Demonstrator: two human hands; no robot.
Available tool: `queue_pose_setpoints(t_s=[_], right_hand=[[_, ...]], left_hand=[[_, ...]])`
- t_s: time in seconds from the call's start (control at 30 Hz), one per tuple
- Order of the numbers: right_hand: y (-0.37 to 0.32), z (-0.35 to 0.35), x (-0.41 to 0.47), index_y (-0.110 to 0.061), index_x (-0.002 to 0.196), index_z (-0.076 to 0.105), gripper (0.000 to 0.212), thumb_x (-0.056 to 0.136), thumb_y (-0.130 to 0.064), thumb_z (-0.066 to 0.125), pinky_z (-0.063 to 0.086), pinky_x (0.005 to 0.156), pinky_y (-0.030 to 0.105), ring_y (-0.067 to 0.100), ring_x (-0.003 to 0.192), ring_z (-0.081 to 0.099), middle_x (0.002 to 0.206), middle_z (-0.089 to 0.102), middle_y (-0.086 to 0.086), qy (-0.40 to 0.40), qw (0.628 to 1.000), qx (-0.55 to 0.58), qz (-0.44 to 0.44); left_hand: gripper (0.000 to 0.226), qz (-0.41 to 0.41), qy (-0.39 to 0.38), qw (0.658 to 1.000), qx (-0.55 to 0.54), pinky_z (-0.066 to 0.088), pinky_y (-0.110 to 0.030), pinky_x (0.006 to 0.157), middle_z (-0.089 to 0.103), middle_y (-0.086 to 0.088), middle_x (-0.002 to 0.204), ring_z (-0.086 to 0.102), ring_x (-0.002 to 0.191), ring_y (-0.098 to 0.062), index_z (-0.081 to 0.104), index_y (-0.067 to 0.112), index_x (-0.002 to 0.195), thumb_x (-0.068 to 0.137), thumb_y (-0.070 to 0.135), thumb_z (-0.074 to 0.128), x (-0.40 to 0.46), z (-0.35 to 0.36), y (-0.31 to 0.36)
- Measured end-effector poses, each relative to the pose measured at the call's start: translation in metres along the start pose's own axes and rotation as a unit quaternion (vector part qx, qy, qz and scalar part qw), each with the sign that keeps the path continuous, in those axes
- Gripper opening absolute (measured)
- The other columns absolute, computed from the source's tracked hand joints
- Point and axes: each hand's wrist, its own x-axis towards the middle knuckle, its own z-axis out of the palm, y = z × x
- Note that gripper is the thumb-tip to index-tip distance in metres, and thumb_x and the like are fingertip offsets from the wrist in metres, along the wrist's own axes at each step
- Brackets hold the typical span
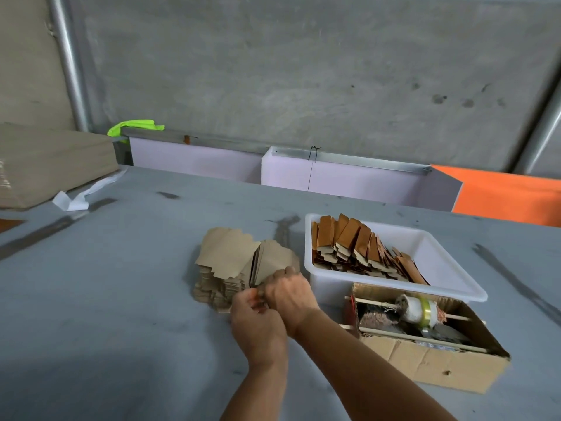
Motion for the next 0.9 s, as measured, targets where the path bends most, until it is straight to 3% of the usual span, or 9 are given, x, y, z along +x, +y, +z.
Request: queue_pose_setpoints(t_s=[0.2,0.4,0.47,0.57,0.67,0.73,0.8,0.9], right_hand=[[0.001,-0.008,-0.005,-0.002,0.108,0.055,0.019,0.094,-0.007,0.044,0.045,0.078,0.038,0.032,0.102,0.054,0.109,0.06,0.017,0.011,0.999,0.04,0.012],[-0.003,-0.016,-0.017,-0.003,0.101,0.059,0.017,0.09,0.0,0.046,0.039,0.068,0.034,0.03,0.093,0.058,0.1,0.063,0.015,0.055,0.986,0.121,0.099],[-0.001,-0.024,-0.023,-0.001,0.079,0.064,0.012,0.069,0.005,0.065,0.042,0.053,0.03,0.031,0.07,0.063,0.076,0.066,0.015,0.129,0.977,0.129,0.11],[0.001,-0.041,-0.03,-0.009,0.055,0.06,0.032,0.034,0.007,0.079,0.034,0.036,0.021,0.018,0.039,0.049,0.047,0.055,0.004,0.215,0.964,0.09,0.128],[0.01,-0.057,-0.038,-0.009,0.053,0.058,0.029,0.043,0.009,0.08,0.027,0.037,0.021,0.018,0.037,0.038,0.043,0.051,0.004,0.278,0.936,0.116,0.184],[0.021,-0.064,-0.051,-0.006,0.057,0.062,0.013,0.061,0.001,0.072,0.025,0.043,0.022,0.025,0.039,0.043,0.046,0.055,0.01,0.305,0.899,0.189,0.253],[0.033,-0.068,-0.07,-0.01,0.072,0.071,0.011,0.08,-0.009,0.063,0.03,0.05,0.026,0.028,0.054,0.055,0.062,0.066,0.011,0.274,0.866,0.287,0.305],[0.053,-0.067,-0.105,-0.012,0.079,0.074,0.009,0.084,-0.011,0.067,0.041,0.054,0.022,0.017,0.064,0.06,0.071,0.069,0.002,0.215,0.823,0.413,0.326]], left_hand=[[0.036,-0.011,-0.003,1.0,0.0,0.053,-0.036,0.083,0.066,-0.005,0.09,0.064,0.087,-0.022,0.057,0.02,0.083,0.076,-0.014,0.048,-0.001,-0.005,-0.004],[0.035,-0.01,-0.01,1.0,-0.009,0.05,-0.032,0.081,0.067,-0.004,0.086,0.064,0.086,-0.023,0.056,0.022,0.079,0.075,-0.013,0.052,-0.003,-0.009,-0.003],[0.036,-0.007,-0.014,1.0,-0.004,0.048,-0.03,0.078,0.064,0.002,0.082,0.063,0.084,-0.021,0.055,0.025,0.078,0.076,-0.011,0.055,-0.005,-0.011,-0.002],[0.039,0.002,-0.026,1.0,-0.001,0.041,-0.027,0.073,0.062,0.005,0.08,0.059,0.079,-0.018,0.051,0.031,0.074,0.077,-0.007,0.061,-0.009,-0.013,0.001],[0.036,0.024,-0.049,0.999,0.0,0.04,-0.025,0.073,0.062,-0.001,0.086,0.058,0.074,-0.012,0.052,0.029,0.078,0.074,0.001,0.073,-0.012,-0.015,0.005],[0.032,0.07,-0.064,0.995,0.026,0.047,-0.032,0.082,0.062,-0.008,0.101,0.061,0.084,-0.019,0.056,0.02,0.093,0.073,0.007,0.077,-0.015,-0.016,0.008],[0.051,0.137,-0.062,0.986,0.075,0.045,-0.042,0.096,0.056,-0.014,0.117,0.056,0.106,-0.029,0.054,0.009,0.115,0.071,0.011,0.079,-0.019,-0.016,0.013],[0.067,0.21,-0.085,0.963,0.146,0.039,-0.042,0.103,0.05,-0.012,0.128,0.046,0.12,-0.026,0.05,0.008,0.129,0.07,0.019,0.08,-0.029,-0.015,0.024]])
